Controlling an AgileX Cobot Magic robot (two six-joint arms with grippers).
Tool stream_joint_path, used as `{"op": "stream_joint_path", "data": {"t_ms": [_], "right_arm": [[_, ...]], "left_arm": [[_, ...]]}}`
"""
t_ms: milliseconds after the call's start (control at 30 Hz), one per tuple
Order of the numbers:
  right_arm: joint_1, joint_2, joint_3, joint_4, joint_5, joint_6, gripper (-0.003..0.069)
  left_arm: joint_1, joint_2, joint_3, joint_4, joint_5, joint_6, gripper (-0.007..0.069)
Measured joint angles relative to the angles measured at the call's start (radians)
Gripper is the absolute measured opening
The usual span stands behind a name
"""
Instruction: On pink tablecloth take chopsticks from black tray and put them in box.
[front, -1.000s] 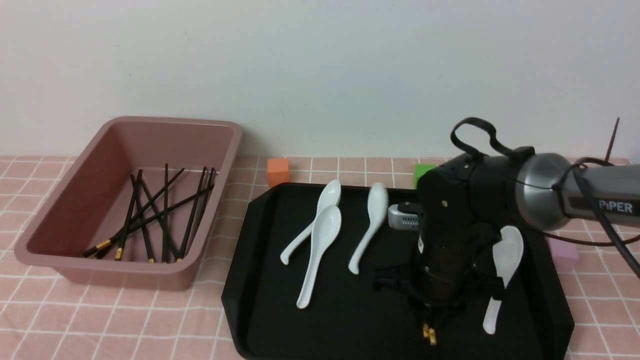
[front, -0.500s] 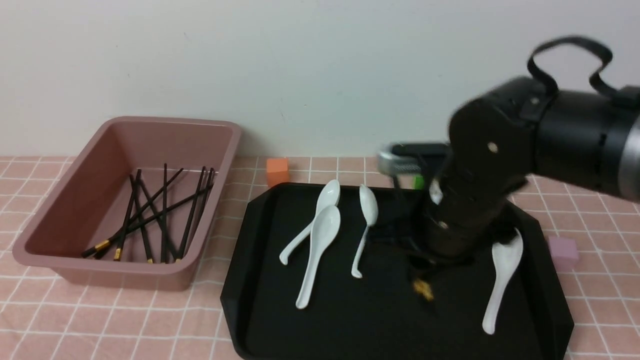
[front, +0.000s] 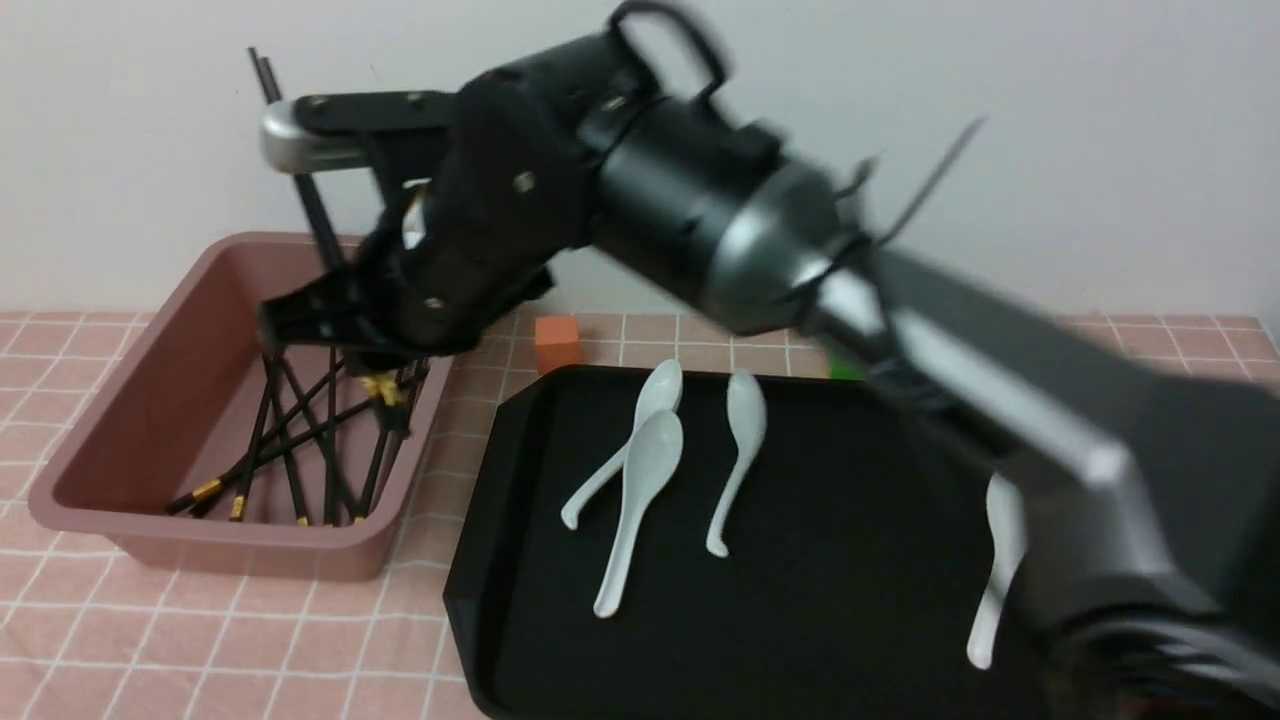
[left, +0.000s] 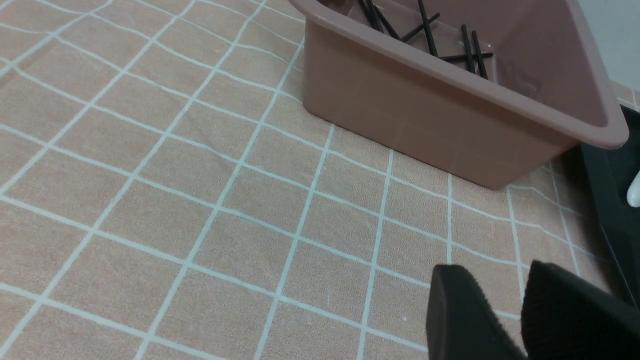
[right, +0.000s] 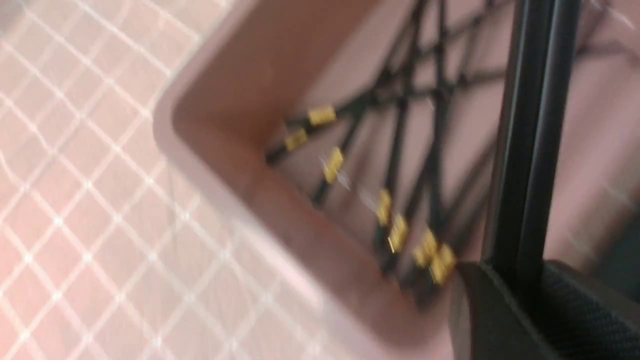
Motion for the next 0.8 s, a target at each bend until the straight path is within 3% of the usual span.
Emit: {"op": "stream_joint_path", "data": {"t_ms": [133,267,333,367,433,567,667,800], "right_arm": [[0.000,0.164,-0.186,-0.019,-0.089,0.000,0.0146],[-0.001,0.240,-0.238,-0.046,-0.157,0.000,0.0164],[-0.001,0.271,-0.246,-0.071,-0.171,0.000,0.0256],[-0.001,0.271,-0.245,-0.072,-0.170,0.000,0.0265],[-0.001,0.270,-0.246,-0.078,-0.143,0.000,0.0374],[-0.001,0.209,-0.275,-0.078,-0.002,-0.011,0.0526],[-0.001,0.114,-0.315,-0.079,0.172,-0.054,0.0528],[-0.001,-0.031,-0.333,-0.082,0.321,-0.099,0.0453]], "left_arm": [[0.000,0.000,0.000,0.000,0.000,0.000,0.0218],[0.000,0.000,0.000,0.000,0.000,0.000,0.0218],[0.000,0.000,0.000,0.000,0.000,0.000,0.0218],[0.000,0.000,0.000,0.000,0.000,0.000,0.0218],[0.000,0.000,0.000,0.000,0.000,0.000,0.0220],[0.000,0.000,0.000,0.000,0.000,0.000,0.0225],[0.000,0.000,0.000,0.000,0.000,0.000,0.0227],[0.000,0.000,0.000,0.000,0.000,0.000,0.0231]]}}
